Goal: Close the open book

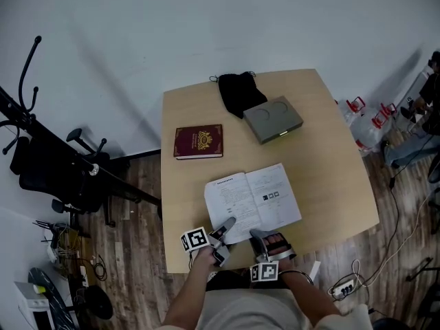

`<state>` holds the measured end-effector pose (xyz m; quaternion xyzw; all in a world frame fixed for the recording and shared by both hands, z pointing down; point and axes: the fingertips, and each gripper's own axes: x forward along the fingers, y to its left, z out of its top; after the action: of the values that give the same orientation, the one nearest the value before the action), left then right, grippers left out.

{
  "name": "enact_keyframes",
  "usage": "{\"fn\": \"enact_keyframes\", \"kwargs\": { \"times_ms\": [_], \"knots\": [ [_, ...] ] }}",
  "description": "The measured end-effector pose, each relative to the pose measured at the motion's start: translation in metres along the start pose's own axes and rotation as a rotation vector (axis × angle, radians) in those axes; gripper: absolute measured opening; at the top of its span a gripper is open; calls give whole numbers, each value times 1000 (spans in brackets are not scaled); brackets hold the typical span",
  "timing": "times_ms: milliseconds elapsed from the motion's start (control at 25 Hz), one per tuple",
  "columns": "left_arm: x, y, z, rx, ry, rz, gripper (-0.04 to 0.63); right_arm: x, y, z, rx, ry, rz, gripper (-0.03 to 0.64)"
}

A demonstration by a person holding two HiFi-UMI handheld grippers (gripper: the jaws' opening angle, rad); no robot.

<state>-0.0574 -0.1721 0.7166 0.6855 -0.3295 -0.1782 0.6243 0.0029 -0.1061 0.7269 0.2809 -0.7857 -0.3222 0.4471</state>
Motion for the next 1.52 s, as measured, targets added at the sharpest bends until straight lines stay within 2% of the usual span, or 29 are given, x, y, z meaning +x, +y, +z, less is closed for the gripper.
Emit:
{"fn": "enact_keyframes", "kwargs": {
  "times_ms": [120, 200, 280, 440, 600, 720, 920, 1040, 1120, 1240, 1280, 1360, 1440, 1520],
  "knots": [
    [6, -2, -6, 23, 28, 18, 107, 0, -2, 0, 17, 9, -2, 76],
    [9, -2, -9, 49, 44, 44, 72, 0, -2, -1, 30, 19, 0, 92],
    [12, -4, -13, 65, 56, 56, 64, 1, -2, -5, 54, 35, 5, 112],
    [22, -13, -20, 83, 73, 44, 61, 0, -4, -10, 103, 55, 2, 148],
    [33, -26, -23, 87, 102, 23, 52, -2, -12, -15, 133, 60, -14, 152],
    [41, -32, -26, 99, 121, 27, 52, -4, -15, -21, 154, 71, -20, 153],
    [52, -38, -30, 103, 134, 45, 49, -11, -19, -24, 215, 52, -3, 198],
    [59, -40, -35, 131, 149, 66, 49, -24, -30, -31, 354, 7, 14, 231],
    [64, -42, -37, 154, 159, 75, 49, -31, -45, -48, 537, 9, 41, 232],
    [73, -49, -39, 170, 158, 79, 51, -31, -61, -75, 818, 41, 190, 371],
    [76, -50, -40, 173, 158, 86, 51, -31, -64, -78, 873, 32, 254, 379],
    [81, -48, -43, 196, 171, 113, 51, -35, -75, -75, 954, -18, 347, 349],
    [84, -46, -46, 220, 182, 134, 49, -42, -96, -76, 1008, -55, 371, 337],
    [87, -46, -47, 224, 178, 142, 49, -42, -115, -84, 1046, -66, 354, 336]
  ]
}}
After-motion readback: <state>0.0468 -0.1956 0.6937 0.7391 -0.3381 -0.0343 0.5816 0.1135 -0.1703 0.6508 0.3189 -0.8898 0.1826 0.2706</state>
